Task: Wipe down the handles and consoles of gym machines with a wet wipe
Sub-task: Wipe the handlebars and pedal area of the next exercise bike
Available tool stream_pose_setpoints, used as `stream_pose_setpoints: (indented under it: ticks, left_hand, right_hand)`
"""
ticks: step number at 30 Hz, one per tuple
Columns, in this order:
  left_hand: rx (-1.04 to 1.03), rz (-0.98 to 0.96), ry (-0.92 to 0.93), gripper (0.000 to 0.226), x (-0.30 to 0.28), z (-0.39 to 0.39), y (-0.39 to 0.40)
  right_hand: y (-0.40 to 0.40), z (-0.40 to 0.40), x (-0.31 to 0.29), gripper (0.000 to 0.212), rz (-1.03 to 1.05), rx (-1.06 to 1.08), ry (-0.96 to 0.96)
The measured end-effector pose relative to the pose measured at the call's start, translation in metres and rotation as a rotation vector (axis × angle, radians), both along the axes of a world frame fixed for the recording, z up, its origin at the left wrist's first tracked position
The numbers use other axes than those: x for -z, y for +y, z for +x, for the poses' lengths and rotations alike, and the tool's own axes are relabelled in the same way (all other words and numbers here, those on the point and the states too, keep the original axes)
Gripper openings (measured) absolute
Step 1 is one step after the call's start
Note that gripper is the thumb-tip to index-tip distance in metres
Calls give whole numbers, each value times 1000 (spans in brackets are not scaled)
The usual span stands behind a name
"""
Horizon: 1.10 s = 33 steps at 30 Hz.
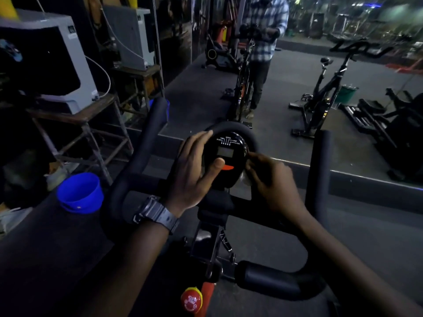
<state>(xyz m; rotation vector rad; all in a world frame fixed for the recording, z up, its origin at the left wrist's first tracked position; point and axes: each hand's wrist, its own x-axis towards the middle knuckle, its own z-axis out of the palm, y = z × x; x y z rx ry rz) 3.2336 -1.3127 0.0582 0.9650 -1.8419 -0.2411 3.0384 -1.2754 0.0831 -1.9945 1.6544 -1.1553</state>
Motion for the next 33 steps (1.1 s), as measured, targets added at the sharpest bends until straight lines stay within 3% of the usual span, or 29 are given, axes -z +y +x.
stream_pose_setpoints:
  ticks: [5,9,13,19,22,25,28,30,31,33]
  left_hand:
    - [-68,-344,-341,62,-9,-18,23]
    - [145,-455,-444,31,-7,-46,47]
    - [227,-227,-540,22,4,-86,62]
    - [104,-38,-370,12,4,-105,63]
    - [88,44,-318,16,-1,-119,60]
    - [14,124,-276,14,-6,-135,53]
    - [-57,213,-236,13,-12,-147,48]
    - [-114,264,-236,12,-20,-159,43]
    - [-122,296,-222,12,-23,-166,38]
    - [-95,361,-137,13,-27,-183,26]
  right_hand:
    - [53,-28,25,21,-116,-273,516]
    - [85,-83,24,22,-143,-327,477]
    - [78,-95,17,15,-97,-290,438]
    - [104,-125,33,23,-158,-229,475]
    - [78,-140,25,21,-111,-17,383]
    - [73,-127,32,41,-67,-80,359]
    - [89,-155,41,29,-133,-342,400]
    - [72,-174,33,10,-217,-255,504]
    - [55,-182,36,2,-233,-200,461]
    - [40,-185,41,8,-171,-129,266]
